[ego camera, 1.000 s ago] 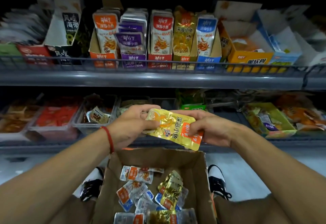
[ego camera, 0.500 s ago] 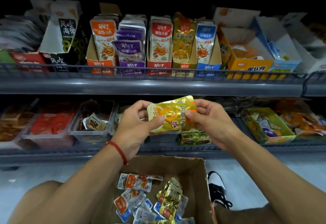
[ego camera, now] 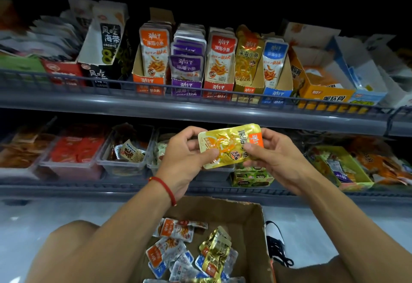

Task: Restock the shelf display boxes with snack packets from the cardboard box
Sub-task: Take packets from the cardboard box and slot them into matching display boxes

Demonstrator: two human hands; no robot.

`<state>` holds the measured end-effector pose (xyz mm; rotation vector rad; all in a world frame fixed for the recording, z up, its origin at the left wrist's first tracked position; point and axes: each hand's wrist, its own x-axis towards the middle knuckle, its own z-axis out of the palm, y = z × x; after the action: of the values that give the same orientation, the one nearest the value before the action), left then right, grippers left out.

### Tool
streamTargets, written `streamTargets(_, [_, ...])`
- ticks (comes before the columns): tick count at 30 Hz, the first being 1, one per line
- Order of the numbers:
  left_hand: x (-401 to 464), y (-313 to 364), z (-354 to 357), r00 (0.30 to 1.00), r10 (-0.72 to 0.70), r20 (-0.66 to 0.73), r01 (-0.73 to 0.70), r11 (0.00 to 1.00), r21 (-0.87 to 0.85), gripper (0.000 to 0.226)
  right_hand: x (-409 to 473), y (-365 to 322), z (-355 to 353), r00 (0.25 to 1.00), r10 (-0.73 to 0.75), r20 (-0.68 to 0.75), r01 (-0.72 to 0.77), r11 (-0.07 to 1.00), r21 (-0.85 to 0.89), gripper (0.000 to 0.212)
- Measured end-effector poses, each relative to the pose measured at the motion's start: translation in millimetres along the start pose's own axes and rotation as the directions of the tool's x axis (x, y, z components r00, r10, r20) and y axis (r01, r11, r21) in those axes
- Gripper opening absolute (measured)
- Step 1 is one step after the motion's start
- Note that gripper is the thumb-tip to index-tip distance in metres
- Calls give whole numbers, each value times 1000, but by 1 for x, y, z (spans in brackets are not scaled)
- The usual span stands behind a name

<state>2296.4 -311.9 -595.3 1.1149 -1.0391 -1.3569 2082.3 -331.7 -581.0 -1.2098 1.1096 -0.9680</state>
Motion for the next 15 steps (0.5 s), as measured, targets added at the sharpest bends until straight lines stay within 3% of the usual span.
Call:
streamTargets(4, [0, 5, -1, 1000, 2, 15, -3, 1000, 20, 36, -2, -13, 2, 999, -23, -27, 22, 998, -56, 40])
streamTargets(8, [11, 22, -20, 994, 11, -110, -6, 999, 41, 30, 5, -67, -12, 977, -195, -86, 159, 936, -314, 36])
streamTargets(10, [17, 26, -32, 979, 13, -205, -6, 999, 37, 26, 19, -99, -25, 930, -353, -97, 255, 814, -522, 31])
streamTargets(12, [19, 27, -36, 971, 12, -240, 0, 999, 50, 24, 38, -128, -36, 856, -511, -73, 291, 595, -749, 33])
streamTargets(15, [22, 25, -34, 977, -7, -211, 23, 997, 73, 23, 72, -160, -41, 794, -608, -25, 180, 274, -945, 46])
